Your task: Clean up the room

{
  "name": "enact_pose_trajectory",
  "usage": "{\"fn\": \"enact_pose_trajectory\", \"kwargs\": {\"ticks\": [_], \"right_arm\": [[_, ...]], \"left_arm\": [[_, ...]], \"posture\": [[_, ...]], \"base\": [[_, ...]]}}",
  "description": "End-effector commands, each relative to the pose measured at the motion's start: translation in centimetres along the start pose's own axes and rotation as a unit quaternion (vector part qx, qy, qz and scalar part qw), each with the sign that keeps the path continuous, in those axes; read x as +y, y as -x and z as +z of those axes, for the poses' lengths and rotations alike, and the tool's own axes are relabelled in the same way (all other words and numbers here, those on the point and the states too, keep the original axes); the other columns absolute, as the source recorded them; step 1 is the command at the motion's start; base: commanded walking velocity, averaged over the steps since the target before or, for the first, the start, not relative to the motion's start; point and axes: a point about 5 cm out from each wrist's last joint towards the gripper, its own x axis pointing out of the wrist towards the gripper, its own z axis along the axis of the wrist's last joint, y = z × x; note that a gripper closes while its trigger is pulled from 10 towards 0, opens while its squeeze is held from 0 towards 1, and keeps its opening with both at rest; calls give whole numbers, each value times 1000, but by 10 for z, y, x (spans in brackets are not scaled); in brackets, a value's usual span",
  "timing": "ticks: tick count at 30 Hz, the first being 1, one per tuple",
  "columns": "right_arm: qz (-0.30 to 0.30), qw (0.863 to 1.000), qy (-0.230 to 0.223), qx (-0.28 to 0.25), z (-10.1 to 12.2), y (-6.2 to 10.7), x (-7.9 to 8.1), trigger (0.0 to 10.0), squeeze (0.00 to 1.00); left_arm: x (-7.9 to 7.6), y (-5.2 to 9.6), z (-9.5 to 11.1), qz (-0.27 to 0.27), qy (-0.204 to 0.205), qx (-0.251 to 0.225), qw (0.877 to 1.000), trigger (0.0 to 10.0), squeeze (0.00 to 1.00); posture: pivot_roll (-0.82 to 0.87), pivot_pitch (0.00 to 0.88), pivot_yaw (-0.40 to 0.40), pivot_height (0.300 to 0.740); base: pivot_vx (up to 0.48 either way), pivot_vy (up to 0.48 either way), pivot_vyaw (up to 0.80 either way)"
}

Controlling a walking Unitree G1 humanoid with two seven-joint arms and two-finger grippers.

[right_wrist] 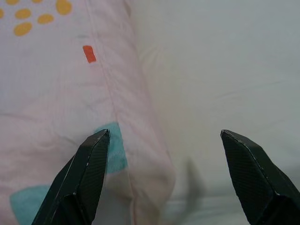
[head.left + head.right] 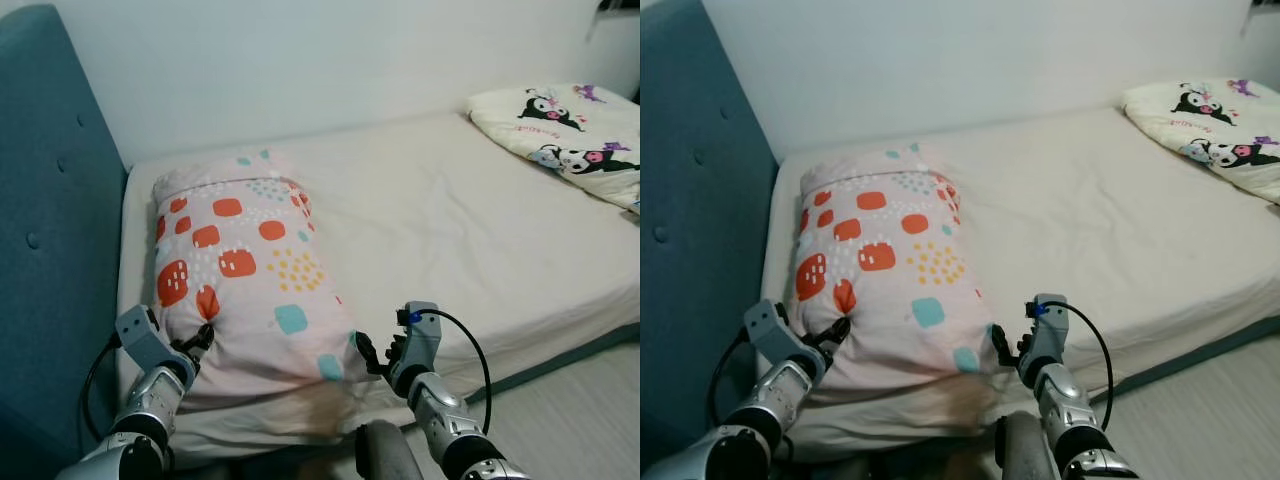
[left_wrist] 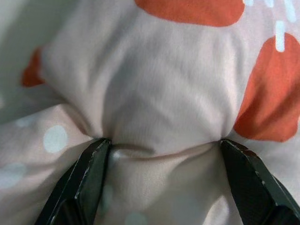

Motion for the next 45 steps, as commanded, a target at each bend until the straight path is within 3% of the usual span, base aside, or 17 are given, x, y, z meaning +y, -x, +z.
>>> {"fn": "enact_pose_trajectory", "kwargs": {"ticks": [1, 3, 5, 11, 15, 16, 18, 19, 28, 29, 32, 34, 37, 40, 41, 45], "right_arm": [[-1, 1000, -12, -16, 4, 1, -1, 10000, 0], [-1, 1000, -12, -17, 4, 1, -2, 10000, 0], [-3, 1000, -13, -17, 4, 2, -3, 10000, 0], [-4, 1000, -14, -17, 4, 2, -4, 10000, 0], [-7, 1000, -13, -19, 6, 2, -6, 10000, 0], [-8, 1000, -13, -20, 7, 2, -7, 10000, 0], [-9, 1000, -13, -20, 7, 2, -7, 10000, 0], [-9, 1000, -13, -21, 8, 2, -7, 10000, 0], [-8, 1000, -13, -24, 10, 0, -7, 10000, 0], [-8, 1000, -14, -26, 12, 0, -7, 10000, 0], [-8, 1000, -14, -27, 12, 0, -6, 10000, 0], [-7, 1000, -12, -27, 12, 0, -6, 10000, 0], [-7, 1000, -12, -26, 12, 0, -6, 10000, 0], [-7, 1000, -12, -26, 12, 0, -6, 10000, 0], [-6, 1000, -12, -24, 12, -1, -6, 10000, 0], [-4, 1000, -11, -22, 12, -2, -4, 10000, 0]], "left_arm": [[-21, -6, 6, -61, 42, -8, 997, 10000, 0], [-26, -7, 7, -78, 55, -11, 995, 10000, 0], [-40, -8, 6, -138, 90, -7, 986, 10000, 0], [-49, -7, 1, -181, 103, 3, 978, 10000, 0], [-58, -3, -15, -225, 107, 27, 968, 10000, 0], [-59, -3, -17, -230, 106, 30, 967, 2118, 0], [-59, -2, -18, -233, 105, 32, 966, 2118, 0], [-61, -2, -18, -240, 101, 34, 965, 0, 0], [-70, -4, -12, -259, 85, 25, 962, 0, 0], [-74, -9, 2, -244, 62, -3, 968, 0, 0], [-72, -12, 11, -220, 42, -20, 974, 0, 0], [-59, -16, 37, -135, -13, -63, 989, 0, 0], [-32, -14, 65, -44, -40, -111, 992, 0, 0], [-25, -12, 71, -29, -40, -121, 991, 0, 0], [-5, -6, 78, 3, -67, -135, 988, 0, 0], [11, 2, 78, 16, -76, -140, 987, 0, 0]], "posture": [[-177, 118, 7, 595], [-177, 118, 7, 595], [-178, 116, 6, 595], [-180, 117, 6, 595], [-182, 116, 5, 595], [-180, 116, 4, 595], [-180, 116, 4, 595], [-178, 115, 3, 595], [-177, 113, 6, 595], [-176, 110, 6, 595], [-176, 109, 6, 595], [-174, 108, 9, 595], [-158, 106, 11, 595], [-156, 105, 11, 595], [-139, 108, 9, 595], [-124, 109, 8, 595]], "base": [[0, 0, 0], [0, 0, 0], [0, 0, 0], [0, 0, 0], [0, 0, 0], [0, 0, 0], [0, 0, 0], [0, 0, 0], [0, 0, 0], [0, 0, 0], [0, 0, 0], [0, 0, 0], [0, 0, 0], [0, 0, 0], [0, 0, 0], [0, 0, 0]]}}
